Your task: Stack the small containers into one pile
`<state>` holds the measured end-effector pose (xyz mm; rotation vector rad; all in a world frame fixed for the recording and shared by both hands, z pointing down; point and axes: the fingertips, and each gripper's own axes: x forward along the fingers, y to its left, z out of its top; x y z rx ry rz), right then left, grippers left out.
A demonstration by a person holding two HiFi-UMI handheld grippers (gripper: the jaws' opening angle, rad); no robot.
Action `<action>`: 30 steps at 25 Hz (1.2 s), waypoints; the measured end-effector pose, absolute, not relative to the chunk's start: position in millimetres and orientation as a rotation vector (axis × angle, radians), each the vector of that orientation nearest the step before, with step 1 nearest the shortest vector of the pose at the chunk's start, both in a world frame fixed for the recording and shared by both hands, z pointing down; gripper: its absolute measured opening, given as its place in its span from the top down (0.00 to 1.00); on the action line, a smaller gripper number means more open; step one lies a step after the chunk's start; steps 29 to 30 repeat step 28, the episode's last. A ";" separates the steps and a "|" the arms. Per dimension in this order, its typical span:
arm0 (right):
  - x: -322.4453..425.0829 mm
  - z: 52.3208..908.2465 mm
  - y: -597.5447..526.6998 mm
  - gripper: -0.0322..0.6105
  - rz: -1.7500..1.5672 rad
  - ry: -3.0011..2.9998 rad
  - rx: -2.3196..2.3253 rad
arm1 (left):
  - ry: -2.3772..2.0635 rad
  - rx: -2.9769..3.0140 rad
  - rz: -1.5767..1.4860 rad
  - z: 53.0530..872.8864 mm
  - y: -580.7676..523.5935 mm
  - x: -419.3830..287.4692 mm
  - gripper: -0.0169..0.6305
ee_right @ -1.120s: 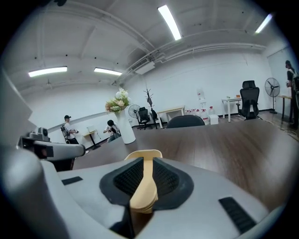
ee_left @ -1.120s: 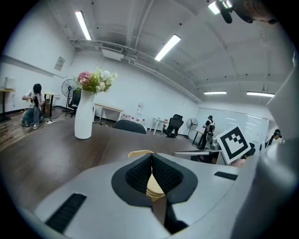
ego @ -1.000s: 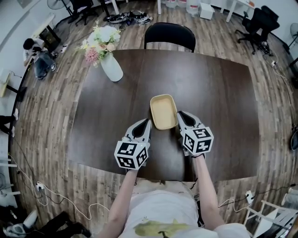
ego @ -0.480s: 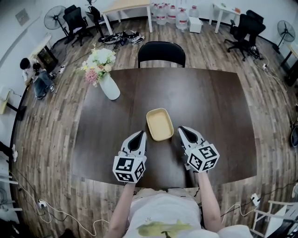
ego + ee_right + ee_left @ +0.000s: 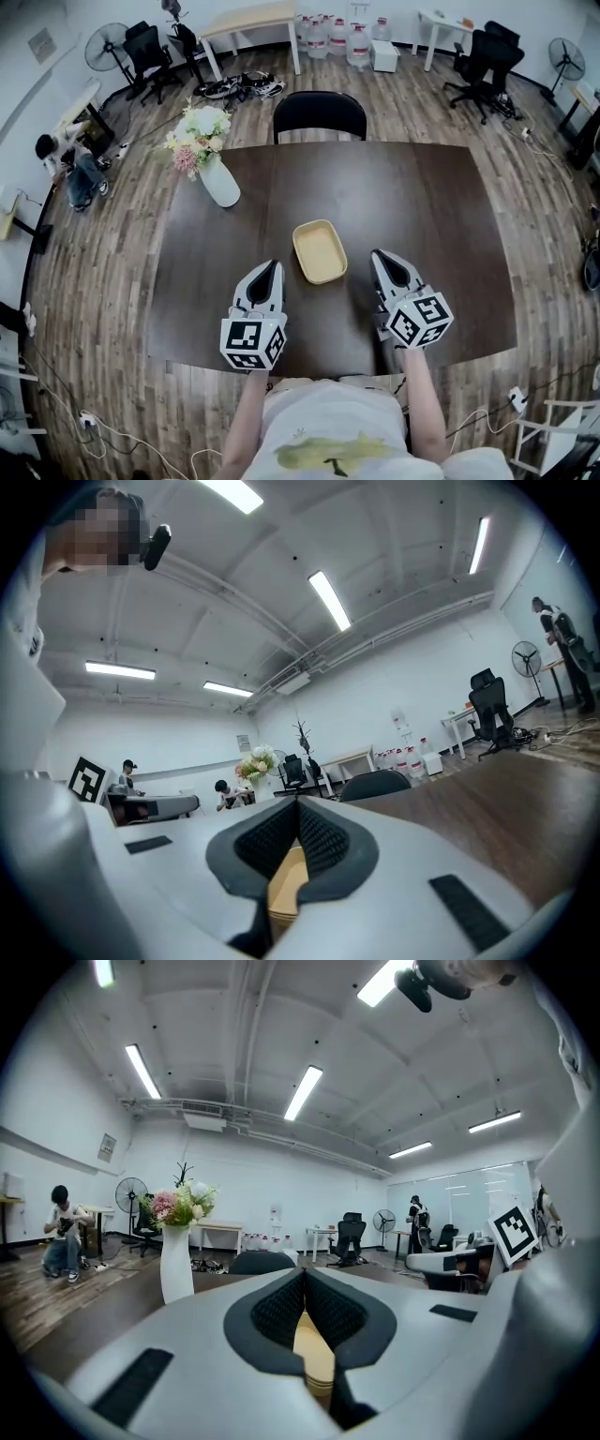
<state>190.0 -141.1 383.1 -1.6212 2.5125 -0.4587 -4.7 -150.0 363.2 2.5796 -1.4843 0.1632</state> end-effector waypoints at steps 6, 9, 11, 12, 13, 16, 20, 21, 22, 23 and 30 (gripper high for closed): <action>196.6 374.8 -138.0 0.92 -0.427 2.483 -1.659 | -1.514 2.579 0.148 357.5 -148.0 -13.0 0.94; 199.6 372.5 -136.6 0.92 -0.414 2.468 -1.679 | -1.520 2.588 0.145 354.1 -147.7 -14.2 0.94; 202.4 371.0 -135.3 0.92 -0.404 2.457 -1.690 | -1.526 2.590 0.146 353.0 -147.2 -15.2 0.94; 203.7 370.2 -134.7 0.92 -0.398 2.454 -1.696 | -1.529 2.590 0.146 352.6 -146.9 -15.8 0.94; 204.8 369.4 -134.1 0.92 -0.393 2.451 -1.702 | -1.532 2.589 0.145 352.3 -146.6 -16.7 0.94; 206.8 368.4 -132.2 0.92 -0.378 2.447 -1.718 | -1.539 2.586 0.146 352.4 -145.3 -19.8 0.94; 206.8 367.2 -130.7 0.92 -0.367 2.447 -1.734 | -1.541 2.583 0.146 352.2 -144.2 -22.6 0.94; 206.3 367.2 -130.5 0.92 -0.365 2.447 -1.738 | -1.540 2.582 0.146 352.4 -144.3 -23.5 0.94; 205.7 367.5 -130.5 0.92 -0.363 2.448 -1.742 | -1.539 2.581 0.147 353.0 -144.5 -24.4 0.94; 205.2 367.8 -130.6 0.92 -0.362 2.448 -1.745 | -1.539 2.579 0.148 353.7 -144.8 -25.3 0.94; 204.7 369.8 -130.7 0.92 -0.352 2.453 -1.756 | -1.544 2.574 0.151 356.8 -145.2 -28.5 0.94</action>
